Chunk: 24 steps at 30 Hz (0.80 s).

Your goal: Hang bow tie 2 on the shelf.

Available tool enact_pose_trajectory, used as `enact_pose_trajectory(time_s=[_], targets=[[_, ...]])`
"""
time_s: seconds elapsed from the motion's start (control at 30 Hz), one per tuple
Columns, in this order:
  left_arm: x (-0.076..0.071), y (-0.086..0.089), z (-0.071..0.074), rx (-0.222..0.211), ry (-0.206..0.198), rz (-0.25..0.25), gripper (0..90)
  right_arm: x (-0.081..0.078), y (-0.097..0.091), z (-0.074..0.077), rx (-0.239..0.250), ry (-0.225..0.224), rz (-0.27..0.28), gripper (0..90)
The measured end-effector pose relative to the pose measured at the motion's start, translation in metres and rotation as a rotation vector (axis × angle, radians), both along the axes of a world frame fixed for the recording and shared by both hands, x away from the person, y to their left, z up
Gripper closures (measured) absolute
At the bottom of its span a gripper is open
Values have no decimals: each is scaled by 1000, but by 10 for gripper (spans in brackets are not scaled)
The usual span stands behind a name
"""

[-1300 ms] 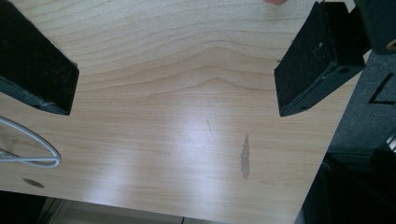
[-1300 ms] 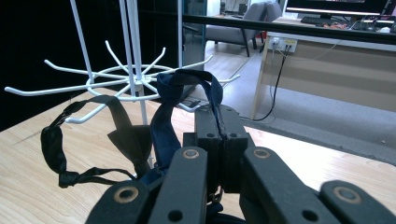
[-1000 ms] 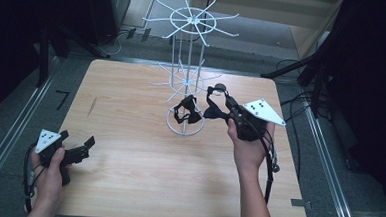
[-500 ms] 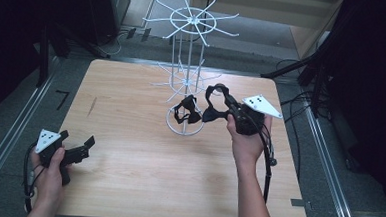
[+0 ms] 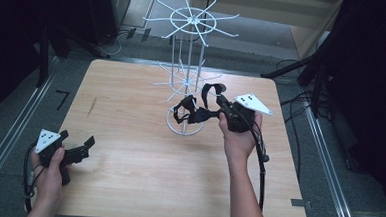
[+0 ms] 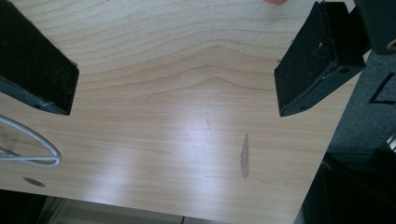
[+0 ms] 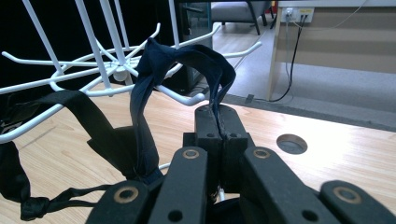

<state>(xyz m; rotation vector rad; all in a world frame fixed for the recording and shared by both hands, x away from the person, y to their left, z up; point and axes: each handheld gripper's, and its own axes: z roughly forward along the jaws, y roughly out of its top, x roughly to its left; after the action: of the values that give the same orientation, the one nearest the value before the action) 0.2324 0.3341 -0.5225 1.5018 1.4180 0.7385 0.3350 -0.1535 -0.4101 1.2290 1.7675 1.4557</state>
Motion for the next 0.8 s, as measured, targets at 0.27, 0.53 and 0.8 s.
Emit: enact_pose_trajectory(time_s=[0.27, 0.53, 0.8], targets=[[0, 0, 0, 0, 0, 0, 2, 5, 8, -7, 13, 17, 13, 900], [0, 0, 0, 0, 0, -1, 2, 9, 14, -18, 36, 37, 12, 900], [0, 0, 0, -1, 2, -2, 2, 12, 12, -31, 51, 57, 40, 890]])
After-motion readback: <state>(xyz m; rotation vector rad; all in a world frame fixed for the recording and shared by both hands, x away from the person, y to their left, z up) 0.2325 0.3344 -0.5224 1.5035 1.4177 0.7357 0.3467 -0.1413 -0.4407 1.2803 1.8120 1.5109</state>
